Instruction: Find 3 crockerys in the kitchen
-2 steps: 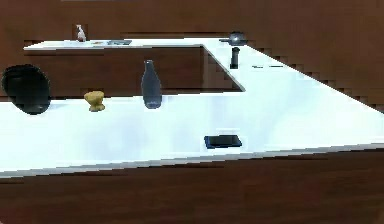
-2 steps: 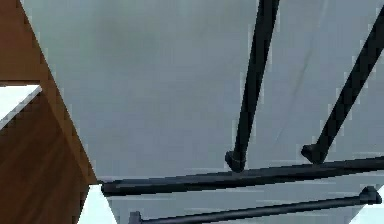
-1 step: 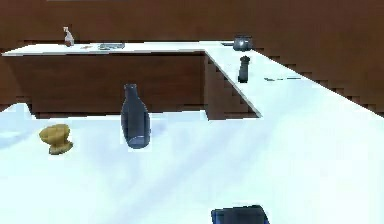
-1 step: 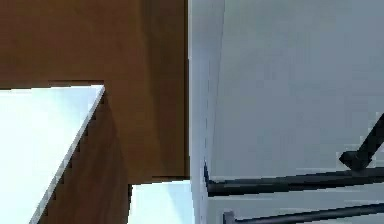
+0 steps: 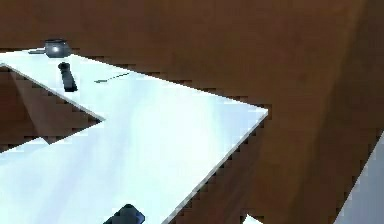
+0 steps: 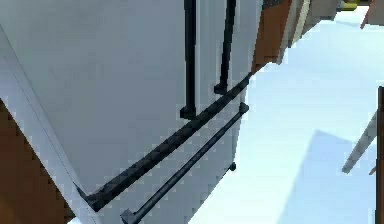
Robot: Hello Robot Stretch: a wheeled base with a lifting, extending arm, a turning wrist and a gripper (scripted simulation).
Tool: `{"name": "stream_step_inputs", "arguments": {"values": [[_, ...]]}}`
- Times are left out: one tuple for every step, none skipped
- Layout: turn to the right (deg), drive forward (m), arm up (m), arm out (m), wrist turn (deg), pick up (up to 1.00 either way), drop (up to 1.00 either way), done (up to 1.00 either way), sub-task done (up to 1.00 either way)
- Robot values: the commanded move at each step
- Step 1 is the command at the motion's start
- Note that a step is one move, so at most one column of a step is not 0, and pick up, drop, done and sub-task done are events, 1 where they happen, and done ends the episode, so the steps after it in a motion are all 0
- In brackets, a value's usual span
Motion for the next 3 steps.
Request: {"name": "stream_step_inputs", "arguments": {"values": [[24.0, 0.00, 0.00, 0.00, 0.0, 0.00, 0.00, 0.00, 0.00], [0.0, 0.15, 0.00, 0.00, 0.0, 0.00, 0.00, 0.00, 0.00], [-45.0, 0.00, 0.00, 0.00, 0.0, 0.00, 0.00, 0.00, 0.00]]}}
